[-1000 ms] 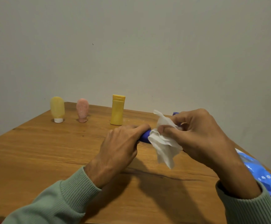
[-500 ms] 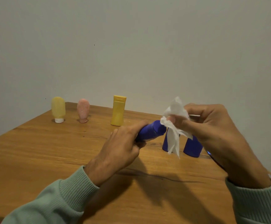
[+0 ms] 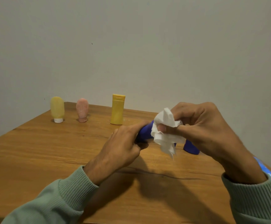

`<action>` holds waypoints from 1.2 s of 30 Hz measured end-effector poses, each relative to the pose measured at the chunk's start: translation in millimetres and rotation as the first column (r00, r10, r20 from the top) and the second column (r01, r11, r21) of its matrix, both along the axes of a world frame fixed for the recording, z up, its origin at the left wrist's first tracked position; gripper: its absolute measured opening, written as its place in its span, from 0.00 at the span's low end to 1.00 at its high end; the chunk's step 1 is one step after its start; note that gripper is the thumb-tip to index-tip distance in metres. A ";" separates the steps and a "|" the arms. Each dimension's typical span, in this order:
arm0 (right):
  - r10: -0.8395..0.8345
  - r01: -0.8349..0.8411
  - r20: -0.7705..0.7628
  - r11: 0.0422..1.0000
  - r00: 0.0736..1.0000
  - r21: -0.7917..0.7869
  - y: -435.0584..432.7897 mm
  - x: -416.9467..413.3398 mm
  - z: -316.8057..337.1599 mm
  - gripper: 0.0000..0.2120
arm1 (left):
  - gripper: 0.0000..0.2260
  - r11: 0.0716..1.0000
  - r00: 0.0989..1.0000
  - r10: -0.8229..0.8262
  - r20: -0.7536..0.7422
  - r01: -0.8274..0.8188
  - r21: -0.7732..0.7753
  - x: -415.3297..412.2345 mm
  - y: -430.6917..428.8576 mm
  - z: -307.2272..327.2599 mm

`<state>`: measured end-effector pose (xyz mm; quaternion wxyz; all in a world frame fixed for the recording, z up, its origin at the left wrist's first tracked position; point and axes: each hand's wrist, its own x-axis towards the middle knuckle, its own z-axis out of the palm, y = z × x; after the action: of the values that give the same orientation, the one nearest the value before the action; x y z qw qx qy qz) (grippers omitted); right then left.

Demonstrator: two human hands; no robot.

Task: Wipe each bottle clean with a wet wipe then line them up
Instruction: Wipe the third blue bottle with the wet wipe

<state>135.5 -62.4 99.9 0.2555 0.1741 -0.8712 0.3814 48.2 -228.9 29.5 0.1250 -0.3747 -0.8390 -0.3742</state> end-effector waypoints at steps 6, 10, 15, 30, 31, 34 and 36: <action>-0.106 0.106 0.009 0.983 0.994 -0.149 19.7 -4.9 -1.9 0.09 | 0.22 0.996 0.994 -0.073 0.085 0.069 0.050 -4.8 -1.8 5.1; -0.117 0.130 0.072 0.970 0.991 -0.204 28.1 -12.1 -8.3 0.09 | 0.20 0.995 0.982 -0.096 0.164 0.088 0.055 -10.9 -2.9 11.3; -0.161 0.190 0.168 0.967 0.973 -0.172 32.4 -29.9 -26.0 0.03 | 0.23 0.990 0.951 -0.142 0.275 0.130 0.062 -32.0 13.1 16.9; -0.284 0.303 0.218 0.951 0.934 -0.061 30.1 -69.5 -81.9 0.02 | 0.21 0.958 0.892 -0.168 0.420 0.048 0.282 -86.3 51.9 -10.9; -0.291 0.307 0.209 0.951 0.934 -0.047 30.0 -71.0 -83.5 0.03 | 0.21 0.956 0.890 -0.166 0.424 0.041 0.290 -86.6 52.5 -13.4; -0.301 0.313 0.201 0.949 0.932 -0.031 29.7 -74.4 -86.7 0.04 | 0.23 0.961 0.889 -0.160 0.430 0.041 0.272 -86.6 53.9 -19.1; -0.301 0.312 0.211 0.950 0.930 -0.019 30.4 -76.8 -88.8 0.04 | 0.24 0.964 0.885 -0.164 0.436 0.050 0.260 -86.4 55.3 -21.2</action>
<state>58.7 -32.1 11.2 0.2248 -0.0110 -0.8992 0.3752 -38.2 -173.6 8.3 -0.0508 -0.3048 -0.7711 -0.5567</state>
